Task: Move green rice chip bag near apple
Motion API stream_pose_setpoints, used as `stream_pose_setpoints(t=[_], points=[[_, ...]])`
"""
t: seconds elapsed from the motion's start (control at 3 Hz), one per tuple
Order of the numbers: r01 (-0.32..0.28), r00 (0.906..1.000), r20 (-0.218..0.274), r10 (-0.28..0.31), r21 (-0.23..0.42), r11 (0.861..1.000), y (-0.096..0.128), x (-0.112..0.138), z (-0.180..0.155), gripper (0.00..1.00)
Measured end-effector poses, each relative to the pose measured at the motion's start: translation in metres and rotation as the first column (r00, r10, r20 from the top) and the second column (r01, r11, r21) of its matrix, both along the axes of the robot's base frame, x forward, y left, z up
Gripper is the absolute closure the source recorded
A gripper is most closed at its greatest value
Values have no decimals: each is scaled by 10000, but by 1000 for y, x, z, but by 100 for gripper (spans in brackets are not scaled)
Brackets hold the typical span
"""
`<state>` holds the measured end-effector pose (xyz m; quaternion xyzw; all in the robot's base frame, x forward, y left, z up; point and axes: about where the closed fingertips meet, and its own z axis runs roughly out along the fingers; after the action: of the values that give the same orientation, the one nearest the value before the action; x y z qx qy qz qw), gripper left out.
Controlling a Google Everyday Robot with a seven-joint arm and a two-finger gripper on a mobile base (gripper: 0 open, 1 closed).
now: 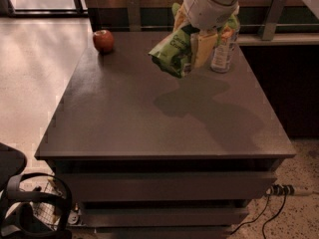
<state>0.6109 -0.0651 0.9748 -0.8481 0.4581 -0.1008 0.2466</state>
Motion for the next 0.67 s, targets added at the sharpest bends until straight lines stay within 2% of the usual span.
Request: stream_pose_setpoints(t=[0.33, 0.67], points=[[-674, 9962, 592, 641, 563, 9961, 17, 34, 9, 100], [-1090, 9887, 1155, 951, 1203, 9867, 36, 72, 5, 100]])
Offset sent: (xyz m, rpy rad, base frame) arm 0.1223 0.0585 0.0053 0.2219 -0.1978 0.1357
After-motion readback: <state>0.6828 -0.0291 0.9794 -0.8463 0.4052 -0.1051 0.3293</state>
